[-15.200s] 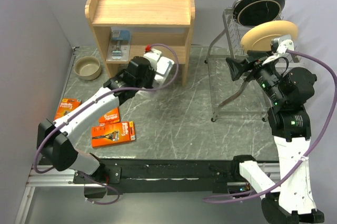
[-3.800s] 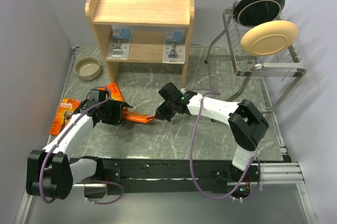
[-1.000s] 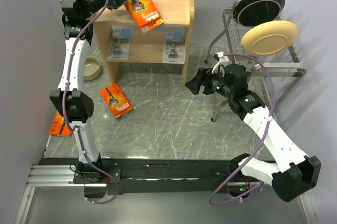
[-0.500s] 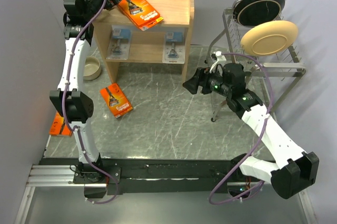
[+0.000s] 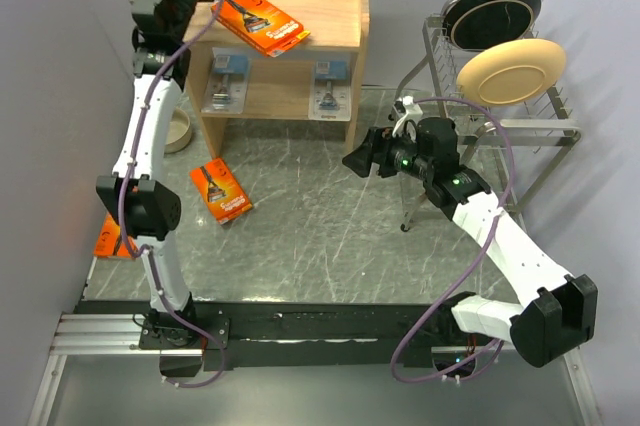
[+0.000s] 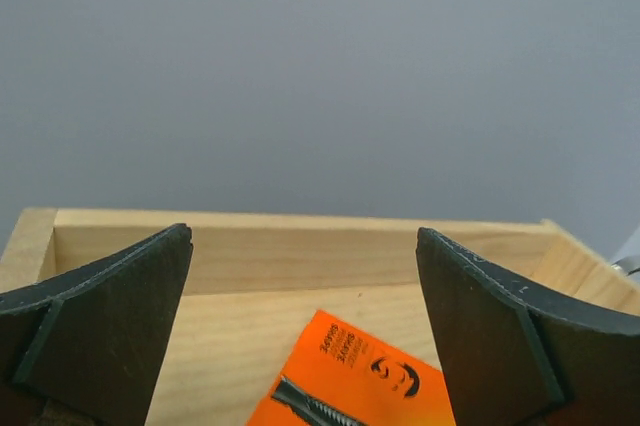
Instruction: Place and organize the shaving razors onto the shelf
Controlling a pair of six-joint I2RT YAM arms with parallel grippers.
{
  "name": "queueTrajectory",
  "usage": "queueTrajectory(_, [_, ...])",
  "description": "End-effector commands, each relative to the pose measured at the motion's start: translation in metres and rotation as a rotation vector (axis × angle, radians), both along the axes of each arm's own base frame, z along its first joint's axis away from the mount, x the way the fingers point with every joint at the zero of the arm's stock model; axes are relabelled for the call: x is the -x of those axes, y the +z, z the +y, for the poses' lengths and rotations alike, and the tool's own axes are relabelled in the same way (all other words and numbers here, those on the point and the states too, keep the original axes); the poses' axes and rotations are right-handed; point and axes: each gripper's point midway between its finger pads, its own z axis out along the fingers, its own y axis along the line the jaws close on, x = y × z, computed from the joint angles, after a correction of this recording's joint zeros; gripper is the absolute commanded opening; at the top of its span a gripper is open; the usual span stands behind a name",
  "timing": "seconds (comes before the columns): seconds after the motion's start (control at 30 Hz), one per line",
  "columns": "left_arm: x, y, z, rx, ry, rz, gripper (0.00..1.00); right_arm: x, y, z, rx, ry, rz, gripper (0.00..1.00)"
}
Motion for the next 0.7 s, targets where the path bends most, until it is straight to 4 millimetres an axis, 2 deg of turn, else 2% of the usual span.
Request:
queueTrajectory(0.0, [0.076, 0.083, 0.005, -0.061, 0.136, -0.254, 0.99, -0.002, 0.034, -0.007, -0.046, -0.025, -0.088, 0.89])
queueTrajectory(0.03, [0.082, 0.081, 0.001, -0.04, 0.118, -0.215, 1.0, -0.002, 0.036, -0.008, -0.048, -0.029, -0.089, 0.89])
queueTrajectory(0.07, [0.086, 0.067, -0.009, -0.025, 0.07, -0.133, 1.0, 0.0, 0.039, -0.01, -0.052, -0.033, -0.093, 0.89])
queueTrajectory(0.1, [0.117, 0.081, -0.013, 0.056, -0.003, -0.122, 1.0, 0.001, 0.039, -0.01, -0.055, -0.034, -0.094, 0.89])
queueTrajectory(0.13, [0.113, 0.05, -0.02, 0.074, -0.041, -0.033, 1.0, 0.001, 0.04, -0.011, -0.058, -0.037, -0.096, 0.89])
queueTrajectory(0.17, [0.146, 0.061, -0.023, 0.096, -0.087, -0.041, 1.0, 0.002, 0.04, -0.012, -0.059, -0.038, -0.096, 0.89])
queueTrajectory(0.2, [0.155, 0.054, -0.027, 0.153, -0.131, 0.006, 0.99, 0.001, 0.041, -0.013, -0.061, -0.041, -0.1, 0.89])
queueTrajectory(0.23, [0.154, 0.028, -0.03, 0.157, -0.149, 0.076, 1.0, 0.001, 0.039, -0.014, -0.062, -0.044, -0.097, 0.89])
queueTrajectory(0.27, [0.174, 0.029, -0.032, 0.156, -0.177, 0.085, 0.99, 0.0, 0.036, -0.015, -0.062, -0.05, -0.087, 0.89])
queueTrajectory(0.3, [0.18, 0.02, -0.034, 0.158, -0.189, 0.115, 0.99, 0.0, 0.033, -0.015, -0.063, -0.053, -0.082, 0.89])
queueTrajectory(0.33, [0.179, -0.004, -0.037, 0.153, -0.196, 0.175, 0.99, -0.001, 0.031, -0.017, -0.062, -0.058, -0.076, 0.89])
queueTrajectory(0.37, [0.19, -0.007, -0.038, 0.145, -0.217, 0.182, 1.0, 0.0, 0.027, -0.016, -0.061, -0.055, -0.063, 0.89])
queueTrajectory(0.4, [0.195, -0.03, -0.051, 0.101, -0.287, 0.226, 0.99, 0.0, 0.025, -0.016, -0.061, -0.053, -0.06, 0.89])
queueTrajectory(0.47, [0.213, -0.039, -0.06, 0.064, -0.354, 0.218, 0.99, -0.001, 0.024, -0.017, -0.062, -0.059, -0.054, 0.89])
queueTrajectory(0.5, [0.214, -0.054, -0.064, 0.087, -0.378, 0.27, 0.95, -0.002, 0.025, -0.017, -0.063, -0.061, -0.053, 0.89])
queueTrajectory(0.57, [0.226, -0.06, -0.075, 0.083, -0.461, 0.293, 0.94, -0.003, 0.025, -0.017, -0.063, -0.06, -0.049, 0.89])
queueTrajectory(0.67, [0.228, -0.075, -0.081, 0.122, -0.492, 0.356, 0.97, -0.005, 0.022, -0.018, -0.061, -0.065, -0.04, 0.89])
